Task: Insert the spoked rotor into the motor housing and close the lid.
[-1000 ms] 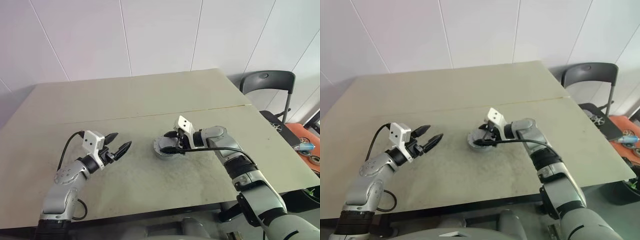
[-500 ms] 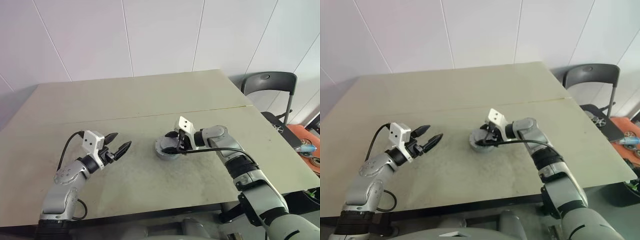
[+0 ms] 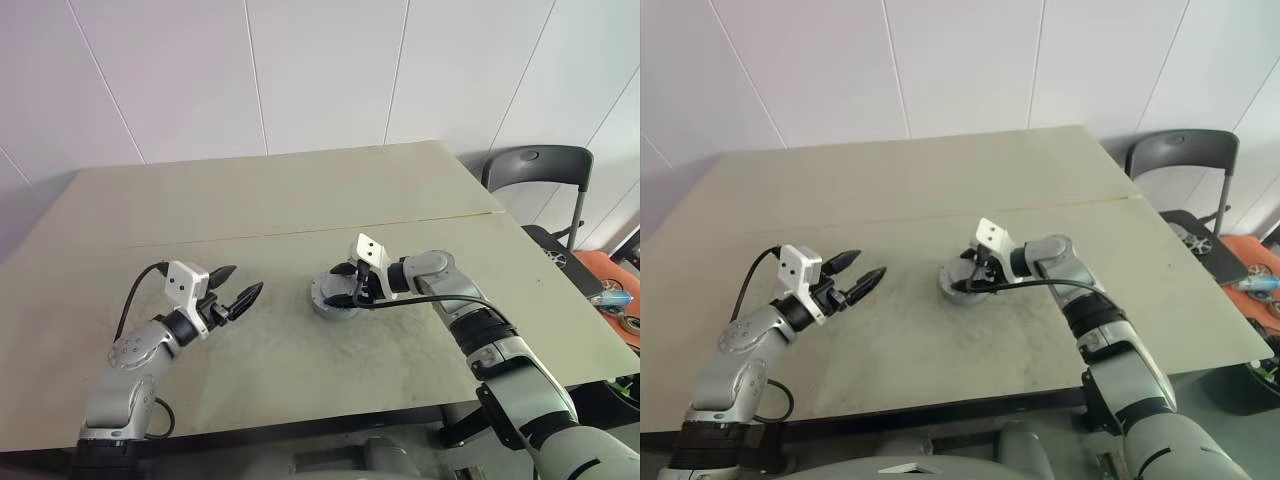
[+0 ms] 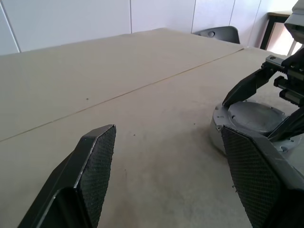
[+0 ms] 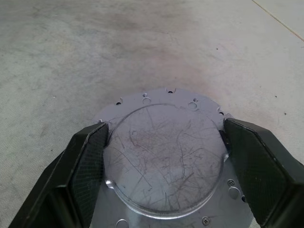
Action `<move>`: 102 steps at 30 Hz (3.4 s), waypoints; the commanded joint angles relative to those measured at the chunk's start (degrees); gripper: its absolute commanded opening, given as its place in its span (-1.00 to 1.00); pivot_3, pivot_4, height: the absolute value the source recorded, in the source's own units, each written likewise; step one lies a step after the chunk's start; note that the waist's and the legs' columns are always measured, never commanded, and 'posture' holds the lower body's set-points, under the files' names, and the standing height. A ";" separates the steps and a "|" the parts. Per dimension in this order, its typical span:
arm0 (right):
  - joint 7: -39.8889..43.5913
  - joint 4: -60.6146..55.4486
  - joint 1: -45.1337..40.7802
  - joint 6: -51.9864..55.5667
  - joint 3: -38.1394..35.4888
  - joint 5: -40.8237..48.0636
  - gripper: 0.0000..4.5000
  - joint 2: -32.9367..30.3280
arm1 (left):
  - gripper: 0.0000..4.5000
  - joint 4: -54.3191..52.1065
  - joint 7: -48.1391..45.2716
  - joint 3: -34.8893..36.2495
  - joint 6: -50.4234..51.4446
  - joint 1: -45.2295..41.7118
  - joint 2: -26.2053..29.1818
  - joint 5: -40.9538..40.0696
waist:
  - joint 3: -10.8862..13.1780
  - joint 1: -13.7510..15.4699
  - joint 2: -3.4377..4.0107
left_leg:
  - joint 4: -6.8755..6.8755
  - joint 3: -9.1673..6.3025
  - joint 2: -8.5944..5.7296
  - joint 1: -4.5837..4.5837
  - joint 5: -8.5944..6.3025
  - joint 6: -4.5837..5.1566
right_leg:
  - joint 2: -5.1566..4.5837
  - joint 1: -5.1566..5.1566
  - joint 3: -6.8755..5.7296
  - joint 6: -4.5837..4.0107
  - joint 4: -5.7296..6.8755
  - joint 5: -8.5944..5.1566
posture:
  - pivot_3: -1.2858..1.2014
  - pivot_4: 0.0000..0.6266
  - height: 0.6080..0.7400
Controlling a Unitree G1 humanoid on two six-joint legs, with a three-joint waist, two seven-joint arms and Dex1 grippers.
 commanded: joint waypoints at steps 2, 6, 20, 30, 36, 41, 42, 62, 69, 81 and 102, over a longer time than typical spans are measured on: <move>-0.97 2.97 0.85 1.46 1.92 -3.74 0.58 -1.25 | 0.66 1.73 -0.34 -4.64 -0.70 -5.55 -3.04 1.77 | -0.01 0.08 0.00 | 0.00 0.00 -0.01 0.08 0.00 0.00 | 0.00 0.09 0.00 0.00 0.00 0.00 | 0.03 -1.00 1.00; -1.37 3.15 0.57 1.31 1.69 -3.46 0.58 -0.90 | 0.48 7.62 -0.25 -6.52 -2.08 -10.55 -6.89 2.59 | -0.01 -0.05 0.00 | -0.01 -0.01 -0.01 0.30 0.00 0.00 | -0.01 0.29 0.00 0.01 -0.03 0.00 | 0.03 -1.00 1.00; -2.46 1.61 1.53 1.80 1.39 -2.88 0.58 -0.35 | -0.99 21.70 -4.51 -12.86 -6.15 -17.16 -14.19 7.53 | -0.01 -0.14 0.04 | -0.09 -0.07 0.01 0.62 -0.01 0.01 | 0.02 0.73 -0.03 0.04 -0.35 -0.03 | 0.03 -1.00 1.00; -4.87 0.87 1.41 1.42 -0.11 -2.50 0.58 0.62 | -0.99 34.19 0.39 -18.16 -1.03 -20.00 -15.06 16.59 | -0.11 -0.12 0.21 | -0.11 -0.12 0.02 0.66 -0.03 0.04 | 0.04 1.10 -0.05 0.05 -0.44 -0.05 | 0.03 -1.00 1.00; -4.29 0.27 1.75 1.69 -0.26 -2.03 0.58 0.54 | -0.99 31.30 -2.40 -17.21 3.57 -18.35 -16.01 13.27 | -0.16 -0.39 0.34 | -0.11 -0.14 0.06 0.93 -0.04 0.06 | 0.05 1.63 -0.12 -0.11 -0.74 -0.18 | 0.03 -1.00 1.00; -2.33 -1.56 1.93 3.79 -0.94 -0.14 0.97 0.66 | -1.00 27.50 -5.12 -15.97 7.88 -16.87 -15.73 9.50 | -0.19 -0.27 0.37 | -0.18 -0.17 0.07 0.85 -0.07 0.11 | 0.04 1.46 -0.11 0.07 -0.73 -0.08 | 0.03 -1.00 1.00; -2.17 -2.01 1.94 4.01 -1.30 0.27 0.99 0.77 | -1.00 27.09 -5.37 -15.81 8.27 -16.73 -15.60 9.23 | -0.19 -0.17 0.37 | -0.18 -0.18 0.07 0.80 -0.07 0.11 | 0.04 1.39 -0.11 0.07 -0.73 -0.07 | 0.03 -1.00 1.00; 1.08 -11.74 -1.25 15.20 -10.53 12.61 0.99 0.07 | -1.00 26.70 -5.94 -13.66 8.29 -16.72 -15.55 6.89 | -0.12 -0.05 0.38 | -0.27 -0.17 0.04 0.36 -0.18 0.28 | -0.01 0.66 -0.14 0.25 -0.92 0.05 | 0.03 -1.00 1.00; -5.45 -1.95 -5.85 12.37 -11.82 8.42 0.99 -1.73 | -1.00 26.23 -6.59 -13.10 8.31 -16.48 -14.97 7.03 | -0.11 0.02 0.38 | -0.29 -0.16 0.04 0.36 -0.17 0.27 | -0.01 0.65 -0.13 0.25 -0.91 0.05 | 0.03 -1.00 1.00; -1.70 3.51 -6.81 35.57 -9.82 9.04 0.99 -2.95 | -1.00 26.19 -6.32 -14.02 7.00 -16.81 -13.92 8.66 | -0.12 -0.02 0.38 | -0.64 -0.13 0.04 0.34 -0.18 0.29 | -0.06 0.47 -0.10 0.07 -0.96 0.15 | 0.03 -1.00 1.00; 5.62 -0.48 -0.44 58.76 -8.61 20.49 0.99 -1.38 | -1.00 23.60 -5.95 -12.90 6.41 -15.75 -12.46 8.15 | -0.20 -0.07 0.33 | -0.99 -0.15 0.06 0.41 -0.25 0.19 | -0.07 0.35 -0.11 0.25 -0.96 0.04 | 0.03 -1.00 1.00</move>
